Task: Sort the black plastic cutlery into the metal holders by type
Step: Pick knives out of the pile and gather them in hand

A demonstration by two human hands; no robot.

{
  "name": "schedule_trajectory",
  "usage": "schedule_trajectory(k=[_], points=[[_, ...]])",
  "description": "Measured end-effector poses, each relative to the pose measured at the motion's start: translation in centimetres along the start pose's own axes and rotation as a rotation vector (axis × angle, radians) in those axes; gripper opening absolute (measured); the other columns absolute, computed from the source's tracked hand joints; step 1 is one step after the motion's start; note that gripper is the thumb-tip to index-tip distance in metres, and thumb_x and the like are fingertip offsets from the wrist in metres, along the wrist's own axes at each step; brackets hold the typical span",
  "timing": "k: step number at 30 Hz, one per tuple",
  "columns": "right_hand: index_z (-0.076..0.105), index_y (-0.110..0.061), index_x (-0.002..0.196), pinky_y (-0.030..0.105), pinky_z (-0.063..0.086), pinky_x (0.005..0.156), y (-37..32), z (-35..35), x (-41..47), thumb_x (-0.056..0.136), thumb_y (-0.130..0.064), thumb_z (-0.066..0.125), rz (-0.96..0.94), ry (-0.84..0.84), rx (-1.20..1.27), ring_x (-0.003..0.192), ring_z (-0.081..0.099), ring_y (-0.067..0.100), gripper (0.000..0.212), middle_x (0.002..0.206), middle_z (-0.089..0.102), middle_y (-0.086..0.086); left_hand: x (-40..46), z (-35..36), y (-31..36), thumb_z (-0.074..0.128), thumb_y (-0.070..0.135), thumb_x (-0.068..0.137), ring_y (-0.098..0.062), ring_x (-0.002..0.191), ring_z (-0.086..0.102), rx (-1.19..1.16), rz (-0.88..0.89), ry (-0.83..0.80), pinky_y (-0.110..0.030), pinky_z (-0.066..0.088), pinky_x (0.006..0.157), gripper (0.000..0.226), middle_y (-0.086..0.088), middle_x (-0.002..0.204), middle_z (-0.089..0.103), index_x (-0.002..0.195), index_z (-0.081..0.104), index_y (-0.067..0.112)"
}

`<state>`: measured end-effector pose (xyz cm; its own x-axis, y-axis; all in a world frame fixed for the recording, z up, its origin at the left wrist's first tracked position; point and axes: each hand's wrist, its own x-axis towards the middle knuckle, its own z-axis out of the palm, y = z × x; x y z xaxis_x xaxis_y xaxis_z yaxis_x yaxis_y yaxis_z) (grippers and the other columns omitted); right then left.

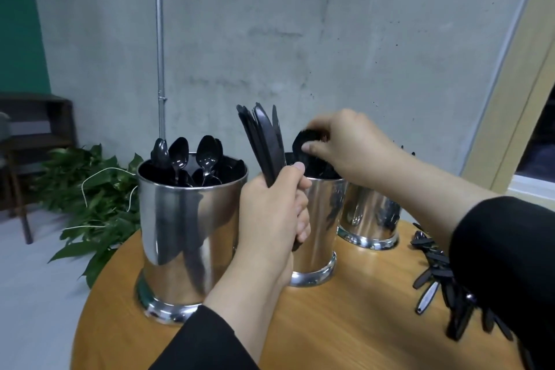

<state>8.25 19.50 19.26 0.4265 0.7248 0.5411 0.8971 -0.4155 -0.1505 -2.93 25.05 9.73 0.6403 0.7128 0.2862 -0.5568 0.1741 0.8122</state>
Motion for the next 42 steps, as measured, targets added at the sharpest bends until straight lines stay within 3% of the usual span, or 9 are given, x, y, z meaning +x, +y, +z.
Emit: schedule_trajectory(k=[6, 11, 15, 21, 28, 31, 35, 38, 42], points=[[0.06, -0.019, 0.138, 0.035, 0.037, 0.101, 0.5, -0.3, -1.1, 0.103, -0.039, 0.051, -0.138, -0.023, -0.142, 0.123, 0.045, 0.02, 0.042, 0.13, 0.056, -0.002, -0.3, 0.3, 0.2, 0.056, 0.017, 0.099, -0.016, 0.036, 0.026, 0.014, -0.013, -0.044, -0.021, 0.024, 0.036, 0.026, -0.002, 0.048, 0.033, 0.074, 0.055, 0.006], [0.072, -0.019, 0.109, 0.033, 0.046, 0.073, 1.9, -3.3, -3.6, 0.102, -0.054, 0.042, -0.036, 0.107, 0.267, 0.077, 0.06, 0.02, 0.046, 0.09, 0.067, 0.013, -0.9, 0.4, -0.1, 0.058, 0.022, 0.098, -0.015, 0.037, 0.028, 0.061, -0.087, -0.213, -0.022, 0.023, 0.038, 0.031, -0.002, 0.049, 0.034, 0.069, 0.056, 0.011], [0.069, -0.016, 0.093, 0.041, 0.044, 0.068, 3.0, -4.6, -7.0, 0.088, -0.066, 0.059, 0.038, -0.228, 0.694, 0.066, 0.049, 0.027, 0.051, 0.073, 0.063, 0.01, -2.3, 1.6, -1.0, 0.056, 0.024, 0.098, -0.013, 0.036, 0.028, 0.109, -0.298, -0.489, -0.021, 0.021, 0.039, 0.036, -0.002, 0.05, 0.032, 0.063, 0.057, 0.015], [0.069, -0.003, 0.099, 0.027, 0.034, 0.053, 5.2, -5.4, -10.2, 0.078, -0.041, 0.07, 0.176, -0.237, 0.983, 0.059, 0.049, 0.018, 0.043, 0.087, 0.075, 0.011, -3.9, 4.9, -1.8, 0.054, 0.025, 0.099, -0.01, 0.035, 0.028, 0.175, -0.535, -0.774, -0.017, 0.021, 0.037, 0.035, 0.0, 0.052, 0.029, 0.065, 0.053, 0.016], [0.061, -0.012, 0.083, 0.03, 0.041, 0.056, 8.8, -8.1, -11.2, 0.096, -0.035, 0.065, 0.258, 0.029, 0.608, 0.056, 0.048, 0.016, 0.027, 0.064, 0.066, 0.0, -2.8, 10.0, -3.2, 0.067, 0.031, 0.097, -0.017, 0.049, 0.049, 0.427, -0.259, -0.634, -0.028, 0.045, 0.05, 0.019, -0.003, 0.062, 0.054, 0.089, 0.059, 0.016], [0.06, -0.013, 0.085, 0.031, 0.044, 0.059, 10.4, -9.1, -10.3, 0.098, -0.034, 0.063, 0.262, 0.128, 0.583, 0.061, 0.055, 0.021, 0.024, 0.071, 0.073, 0.003, -1.4, 11.9, -4.5, 0.072, 0.044, 0.092, -0.009, 0.072, 0.065, 0.499, -0.03, -0.538, -0.031, 0.056, 0.073, 0.021, 0.008, 0.082, 0.069, 0.101, 0.068, 0.025], [0.06, -0.008, 0.105, 0.035, 0.048, 0.066, 13.1, -10.2, -7.5, 0.101, -0.034, 0.059, 0.276, 0.341, 0.558, 0.075, 0.063, 0.038, 0.026, 0.081, 0.078, 0.001, 1.1, 13.2, -6.3, 0.06, 0.03, 0.1, 0.003, 0.108, 0.059, 0.549, 0.281, -0.22, -0.024, 0.048, 0.098, 0.025, 0.014, 0.121, 0.064, 0.125, 0.063, 0.029], [0.06, -0.008, 0.104, 0.036, 0.051, 0.066, 14.0, -10.4, -4.7, 0.102, -0.035, 0.057, 0.271, 0.46, 0.499, 0.073, 0.066, 0.033, 0.027, 0.081, 0.078, -0.002, 2.7, 13.4, -6.8, 0.046, 0.007, 0.101, -0.001, 0.115, 0.054, 0.587, 0.311, -0.106, -0.02, 0.043, 0.103, 0.037, 0.009, 0.131, 0.059, 0.132, 0.06, 0.023], [0.059, -0.009, 0.1, 0.039, 0.05, 0.063, 14.6, -8.9, 0.0, 0.102, -0.038, 0.056, 0.263, 0.48, 0.429, 0.059, 0.058, 0.018, 0.029, 0.079, 0.077, -0.001, 4.3, 13.6, -7.9, 0.037, 0.005, 0.104, -0.003, 0.13, 0.042, 0.717, 0.267, -0.076, -0.006, 0.028, 0.102, 0.05, 0.012, 0.147, 0.045, 0.15, 0.045, 0.023]])
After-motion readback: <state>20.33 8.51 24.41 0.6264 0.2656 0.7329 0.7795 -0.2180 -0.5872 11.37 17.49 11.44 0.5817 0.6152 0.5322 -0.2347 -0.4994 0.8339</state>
